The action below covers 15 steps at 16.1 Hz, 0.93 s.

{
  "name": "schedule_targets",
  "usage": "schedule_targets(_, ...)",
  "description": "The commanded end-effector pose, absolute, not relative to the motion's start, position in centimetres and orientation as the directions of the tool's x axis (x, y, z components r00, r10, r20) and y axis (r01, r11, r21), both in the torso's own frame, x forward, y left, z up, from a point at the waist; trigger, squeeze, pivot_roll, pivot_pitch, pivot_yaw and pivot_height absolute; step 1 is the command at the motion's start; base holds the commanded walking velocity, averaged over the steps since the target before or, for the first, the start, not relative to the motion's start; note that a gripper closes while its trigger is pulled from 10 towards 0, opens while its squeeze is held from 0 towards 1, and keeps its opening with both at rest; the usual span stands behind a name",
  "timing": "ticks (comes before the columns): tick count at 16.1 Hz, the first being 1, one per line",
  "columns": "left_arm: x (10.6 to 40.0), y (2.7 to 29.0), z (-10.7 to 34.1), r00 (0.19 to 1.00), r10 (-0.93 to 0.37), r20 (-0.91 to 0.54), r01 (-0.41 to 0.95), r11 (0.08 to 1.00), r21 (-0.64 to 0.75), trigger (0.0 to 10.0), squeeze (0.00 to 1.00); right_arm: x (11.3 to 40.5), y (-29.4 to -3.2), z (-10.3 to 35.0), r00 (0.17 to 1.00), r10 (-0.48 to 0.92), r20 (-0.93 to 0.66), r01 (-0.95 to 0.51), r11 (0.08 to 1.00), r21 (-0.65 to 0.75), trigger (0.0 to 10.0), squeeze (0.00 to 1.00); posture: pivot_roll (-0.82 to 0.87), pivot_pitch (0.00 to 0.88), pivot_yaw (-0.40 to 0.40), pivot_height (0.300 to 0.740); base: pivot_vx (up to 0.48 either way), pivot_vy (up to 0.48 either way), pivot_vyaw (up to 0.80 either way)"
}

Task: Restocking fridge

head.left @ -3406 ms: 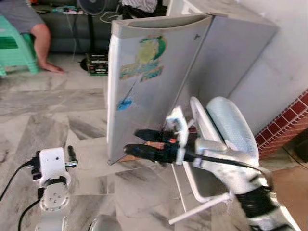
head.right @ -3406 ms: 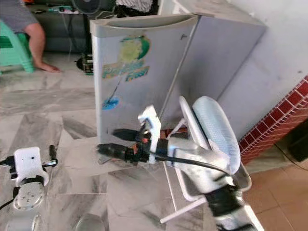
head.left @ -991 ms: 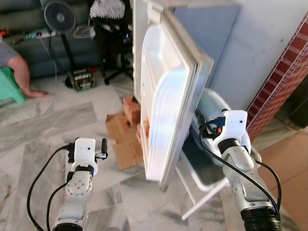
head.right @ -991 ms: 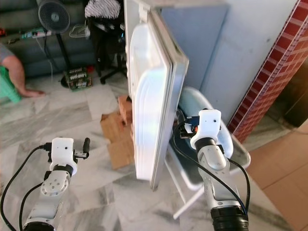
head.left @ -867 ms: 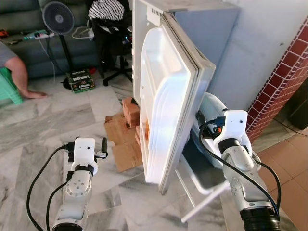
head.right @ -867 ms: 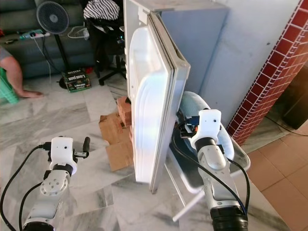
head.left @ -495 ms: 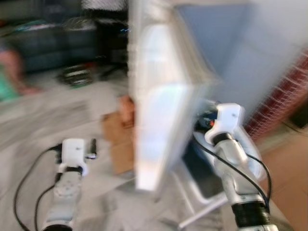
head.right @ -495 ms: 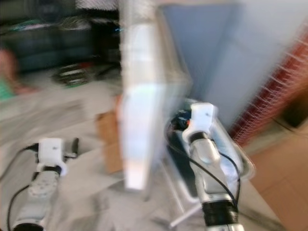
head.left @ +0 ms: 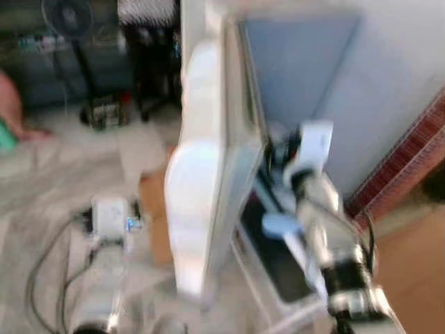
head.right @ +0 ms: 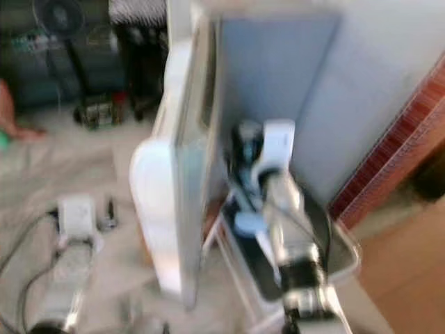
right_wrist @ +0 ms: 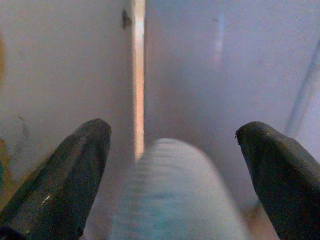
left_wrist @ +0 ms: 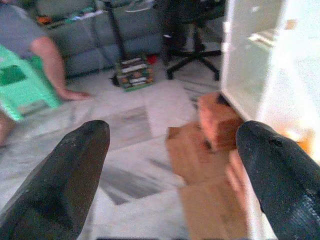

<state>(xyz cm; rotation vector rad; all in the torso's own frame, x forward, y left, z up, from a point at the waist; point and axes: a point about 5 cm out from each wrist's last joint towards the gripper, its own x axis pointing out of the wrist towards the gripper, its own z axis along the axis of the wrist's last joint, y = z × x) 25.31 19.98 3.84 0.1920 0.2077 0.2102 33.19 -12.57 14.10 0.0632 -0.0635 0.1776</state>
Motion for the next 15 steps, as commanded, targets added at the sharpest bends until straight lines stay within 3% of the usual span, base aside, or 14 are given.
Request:
schedule_targets(1, 25.1, 20.9, 4.2, 0.951, 0.256, -0.174, -0.214, 0.949, 0.230, 10.0, 0.00, 33.6, -11.7, 14.7, 0.973, 0.215, 0.079, -0.220, 0.974, 0.056, 10.0, 0.00, 0.14, 0.007, -0.057, 0.740, 0.000, 0.000, 0.00)
schedule_targets(3, 24.5, 20.8, 3.5, 0.943, 0.222, -0.249, -0.184, 0.969, 0.166, 10.0, 0.00, 33.8, -10.5, 14.3, 0.962, 0.269, 0.053, -0.271, 0.961, 0.047, 10.0, 0.00, 0.15, 0.005, -0.065, 0.740, 0.000, 0.000, 0.00)
schedule_targets(5, 21.9, 19.5, 1.2, 0.894, 0.023, -0.448, 0.004, 0.998, 0.057, 10.0, 0.00, 34.1, -9.0, 14.3, 0.937, 0.348, 0.034, -0.350, 0.935, 0.063, 10.0, 0.00, 0.17, 0.007, -0.073, 0.740, 0.000, 0.000, 0.00)
schedule_targets(7, 19.9, 19.0, 0.9, 0.869, -0.053, -0.492, 0.065, 0.998, 0.009, 10.0, 0.00, 34.3, -8.1, 14.2, 0.915, 0.403, 0.022, -0.403, 0.913, 0.063, 10.0, 0.00, 0.19, 0.011, -0.079, 0.740, 0.000, 0.000, 0.00)
schedule_targets(9, 16.6, 20.3, -0.6, 0.805, 0.040, -0.592, -0.015, 0.999, 0.047, 10.0, 0.00, 34.7, -6.6, 14.6, 0.890, 0.455, 0.027, -0.456, 0.889, 0.049, 10.0, 0.00, 0.22, 0.014, -0.087, 0.740, 0.000, 0.000, 0.00)
schedule_targets(12, 14.6, 21.7, -1.4, 0.735, 0.153, -0.660, -0.159, 0.986, 0.052, 10.0, 0.00, 35.2, -4.8, 15.1, 0.868, 0.496, -0.008, -0.495, 0.868, 0.045, 10.0, 0.00, 0.24, 0.018, -0.106, 0.740, 0.000, 0.000, 0.00)
schedule_targets(13, 14.0, 21.7, -1.5, 0.730, 0.181, -0.659, -0.184, 0.981, 0.065, 10.0, 0.00, 33.5, -2.9, 15.5, 0.726, 0.687, -0.020, -0.680, 0.723, 0.123, 10.0, 0.00, 0.26, 0.014, -0.123, 0.740, 0.000, 0.000, 0.00)
schedule_targets(15, 13.3, 21.5, -1.4, 0.725, 0.197, -0.660, -0.212, 0.976, 0.059, 10.0, 0.00, 27.3, -2.1, 17.9, 0.210, 0.974, 0.082, -0.961, 0.190, 0.202, 10.0, 0.00, 0.27, 0.014, -0.139, 0.740, 0.000, 0.000, 0.00)
